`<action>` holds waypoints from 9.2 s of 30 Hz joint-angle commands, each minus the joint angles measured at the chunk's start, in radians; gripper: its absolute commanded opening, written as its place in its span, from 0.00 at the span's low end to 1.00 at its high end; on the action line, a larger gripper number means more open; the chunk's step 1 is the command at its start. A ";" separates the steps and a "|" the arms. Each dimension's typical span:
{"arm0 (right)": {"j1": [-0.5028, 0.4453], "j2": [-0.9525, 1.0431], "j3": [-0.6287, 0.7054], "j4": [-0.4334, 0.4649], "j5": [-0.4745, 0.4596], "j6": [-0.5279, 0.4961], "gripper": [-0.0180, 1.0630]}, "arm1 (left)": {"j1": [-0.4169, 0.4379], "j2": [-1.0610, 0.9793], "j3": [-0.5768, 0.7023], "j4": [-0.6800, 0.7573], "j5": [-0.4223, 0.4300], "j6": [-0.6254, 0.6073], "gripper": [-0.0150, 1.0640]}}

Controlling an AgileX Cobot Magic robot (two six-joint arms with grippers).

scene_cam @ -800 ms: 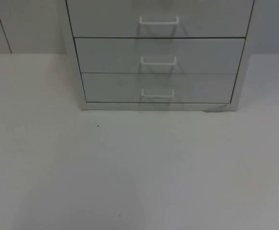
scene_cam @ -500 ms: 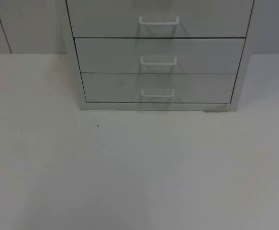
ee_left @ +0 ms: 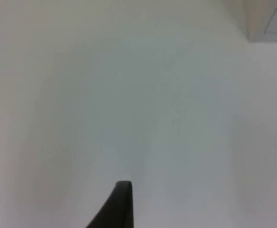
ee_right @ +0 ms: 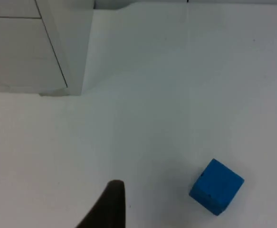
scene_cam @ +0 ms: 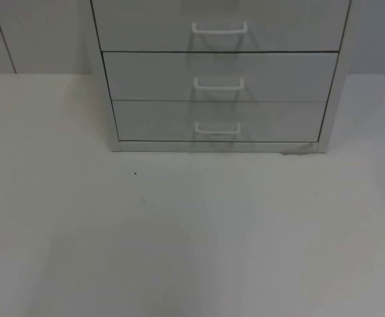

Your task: Open the drawer with the left hand, place the block into the drawer with the right hand, then close the drawer with the left hand.

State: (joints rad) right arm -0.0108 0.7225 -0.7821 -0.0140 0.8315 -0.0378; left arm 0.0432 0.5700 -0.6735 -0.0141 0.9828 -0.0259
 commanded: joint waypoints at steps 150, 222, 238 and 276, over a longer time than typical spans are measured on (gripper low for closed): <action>-0.004 0.261 -0.014 0.020 -0.046 0.000 0.99 | -0.651 1.747 -0.756 0.504 -0.775 0.633 0.01; -0.004 0.261 -0.014 0.020 -0.050 0.000 0.99 | -0.863 1.347 -0.448 0.007 -0.317 0.786 0.96; -0.004 0.261 -0.014 0.020 -0.050 0.000 0.99 | -0.832 1.049 -0.450 0.045 -0.346 0.630 0.96; -0.004 0.261 -0.014 0.044 -0.035 0.000 0.99 | 0.112 0.359 -0.171 -0.528 -0.247 0.598 0.96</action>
State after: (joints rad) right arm -0.0108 0.9875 -0.7913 0.0264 0.7948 -0.0378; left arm 0.1039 0.9776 -0.8808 -0.5331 0.7457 0.6087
